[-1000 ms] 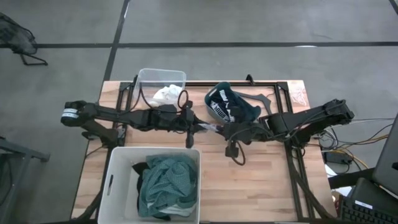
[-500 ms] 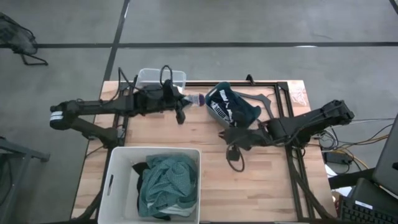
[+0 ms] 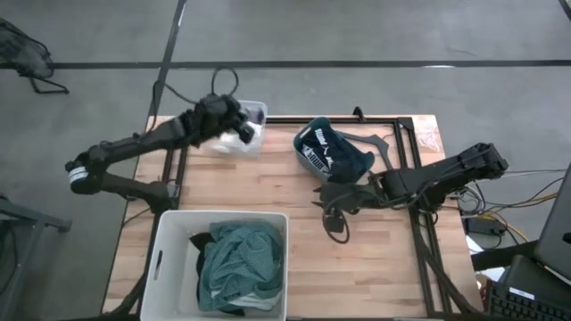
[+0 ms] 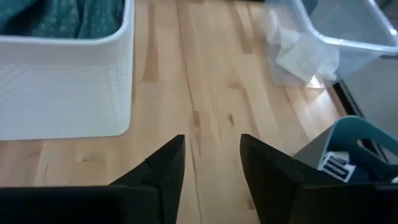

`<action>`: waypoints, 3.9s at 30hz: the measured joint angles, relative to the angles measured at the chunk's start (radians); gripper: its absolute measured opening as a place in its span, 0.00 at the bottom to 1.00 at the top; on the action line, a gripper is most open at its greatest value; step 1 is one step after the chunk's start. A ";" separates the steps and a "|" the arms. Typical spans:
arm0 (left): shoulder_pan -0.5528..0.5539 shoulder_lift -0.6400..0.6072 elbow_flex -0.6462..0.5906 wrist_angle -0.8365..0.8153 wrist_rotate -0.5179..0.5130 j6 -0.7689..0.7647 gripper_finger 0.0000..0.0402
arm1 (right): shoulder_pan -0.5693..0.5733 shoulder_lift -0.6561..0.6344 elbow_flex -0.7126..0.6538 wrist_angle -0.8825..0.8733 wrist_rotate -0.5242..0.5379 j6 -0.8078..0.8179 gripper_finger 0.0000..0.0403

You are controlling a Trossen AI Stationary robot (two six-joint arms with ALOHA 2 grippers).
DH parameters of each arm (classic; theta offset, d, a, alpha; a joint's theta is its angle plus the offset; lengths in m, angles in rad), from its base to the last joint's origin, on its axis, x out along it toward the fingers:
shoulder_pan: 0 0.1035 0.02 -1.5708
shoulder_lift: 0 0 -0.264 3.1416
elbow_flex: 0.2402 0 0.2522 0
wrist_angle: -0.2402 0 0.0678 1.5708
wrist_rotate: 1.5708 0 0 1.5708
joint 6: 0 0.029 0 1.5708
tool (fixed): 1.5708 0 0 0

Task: Pick & Place Cloths
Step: Put the gray sock into the transparent bin

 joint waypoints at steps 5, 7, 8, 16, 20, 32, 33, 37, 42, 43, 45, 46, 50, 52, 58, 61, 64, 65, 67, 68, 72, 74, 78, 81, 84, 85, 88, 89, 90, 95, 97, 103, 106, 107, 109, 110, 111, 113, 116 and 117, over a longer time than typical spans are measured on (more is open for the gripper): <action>0.175 0.049 0.000 -0.036 0.058 -0.073 0.03 | 0.000 0.000 -0.053 0.057 0.001 0.007 0.42; 0.213 0.060 0.000 -0.046 0.076 -0.085 0.04 | -0.001 0.001 -0.067 0.082 0.005 0.006 0.43; 0.221 0.062 0.000 -0.050 0.077 -0.084 0.05 | -0.001 0.001 -0.071 0.088 0.005 0.006 0.44; 0.207 0.058 0.002 -0.045 0.120 -0.083 0.25 | -0.001 0.001 -0.088 0.117 0.008 0.004 0.47; 0.199 0.043 0.003 -0.046 0.137 -0.112 0.40 | 0.000 0.001 -0.087 0.124 0.008 0.004 0.47; 0.175 -0.061 0.004 -0.042 0.292 -0.110 0.54 | -0.001 0.001 -0.102 0.133 0.008 0.026 0.35; 0.180 -0.064 0.004 -0.063 0.242 -0.120 0.54 | -0.001 0.001 -0.102 0.134 0.008 0.025 0.34; 0.201 -0.074 0.004 -0.127 0.195 -0.175 0.54 | -0.001 0.001 -0.101 0.135 0.008 0.028 0.27; 0.250 -0.052 0.012 -0.171 0.512 -0.397 0.53 | -0.001 0.001 -0.101 0.139 0.008 0.030 0.22; 0.256 -0.052 0.015 -0.167 0.533 -0.398 0.53 | -0.001 0.001 -0.101 0.139 0.008 0.031 0.21; 0.266 -0.053 0.022 -0.158 0.497 -0.384 0.54 | -0.001 0.001 -0.101 0.139 0.008 0.033 0.20; 0.269 -0.053 0.023 -0.158 0.448 -0.372 0.54 | -0.001 0.001 -0.101 0.140 0.008 0.037 0.19; 0.299 -0.053 0.043 -0.171 0.282 -0.350 0.54 | 0.000 0.001 -0.102 0.141 0.007 0.050 0.17; 0.309 -0.053 0.051 -0.195 0.247 -0.357 0.54 | 0.000 0.001 -0.102 0.141 0.007 0.050 0.16; 0.305 -0.055 0.051 -0.225 0.279 -0.344 0.54 | -0.001 0.001 -0.102 0.141 0.006 0.048 0.13; 0.303 -0.055 0.051 -0.231 0.305 -0.319 0.54 | -0.001 0.001 -0.103 0.140 0.006 0.047 0.12; 0.303 -0.055 0.051 -0.229 0.370 -0.312 0.54 | -0.001 0.001 -0.105 0.140 0.005 0.049 0.11; 0.303 -0.055 0.051 -0.224 0.412 -0.311 0.54 | -0.001 0.001 -0.106 0.140 0.005 0.049 0.11; 0.303 -0.057 0.050 -0.191 0.562 -0.281 0.53 | -0.001 0.001 -0.108 0.140 0.006 0.049 0.11; 0.302 -0.059 0.050 -0.163 0.662 -0.261 0.53 | -0.001 0.001 -0.108 0.140 0.006 0.047 0.11; 0.254 -0.068 0.050 -0.016 0.881 -0.292 0.52 | -0.001 0.001 -0.113 0.141 0.007 0.033 0.13; 0.214 -0.070 0.050 0.027 0.868 -0.305 0.51 | -0.001 0.001 -0.115 0.140 0.007 0.030 0.14; 0.168 -0.054 0.054 0.024 0.721 -0.309 0.50 | -0.001 0.001 -0.115 0.148 0.007 0.030 0.16; 0.148 -0.022 0.053 0.015 0.704 -0.292 0.50 | -0.001 0.001 -0.115 0.164 0.007 0.045 0.17; 0.122 0.028 0.055 0.002 0.668 -0.309 0.50 | -0.001 0.001 -0.119 0.164 0.007 0.053 0.18; 0.113 0.049 0.058 -0.010 0.647 -0.317 0.50 | -0.001 0.001 -0.122 0.163 0.007 0.054 0.18; 0.088 0.116 0.097 -0.093 0.546 -0.296 0.50 | -0.001 0.001 -0.136 0.165 0.008 0.056 0.19; 0.084 0.138 0.121 -0.143 0.505 -0.285 0.50 | -0.001 0.001 -0.140 0.164 0.008 0.057 0.19; 0.081 0.162 0.149 -0.202 0.459 -0.281 0.50 | -0.001 0.001 -0.145 0.167 0.008 0.057 0.19; 0.082 0.270 0.279 -0.404 0.332 -0.275 0.50 | -0.001 0.000 -0.185 0.184 0.008 0.055 0.19; 0.081 0.303 0.315 -0.436 0.366 -0.276 0.50 | -0.001 0.000 -0.203 0.200 0.008 0.053 0.17; 0.074 0.394 0.399 -0.556 0.380 -0.262 0.50 | -0.001 0.000 -0.238 0.208 0.008 0.056 0.12; 0.070 0.433 0.413 -0.616 0.363 -0.260 0.50 | -0.001 0.000 -0.242 0.212 0.008 0.057 0.10; 0.070 0.441 0.414 -0.625 0.353 -0.260 0.50 | -0.001 0.000 -0.243 0.212 0.008 0.057 0.09; 0.068 0.449 0.414 -0.631 0.324 -0.241 0.50 | -0.001 0.000 -0.243 0.213 0.008 0.054 0.08; 0.067 0.447 0.414 -0.630 0.321 -0.237 0.50 | -0.001 0.000 -0.243 0.215 0.008 0.054 0.08; 0.067 0.443 0.414 -0.629 0.320 -0.238 0.50 | -0.001 0.000 -0.243 0.216 0.008 0.053 0.08; 0.066 0.436 0.415 -0.623 0.320 -0.241 0.50 | -0.001 0.000 -0.241 0.217 0.008 0.053 0.07; 0.065 0.436 0.413 -0.631 0.322 -0.242 0.48 | -0.001 0.000 -0.236 0.220 0.008 0.049 0.07; 0.065 0.440 0.413 -0.634 0.322 -0.242 0.47 | -0.001 0.000 -0.235 0.222 0.008 0.049 0.07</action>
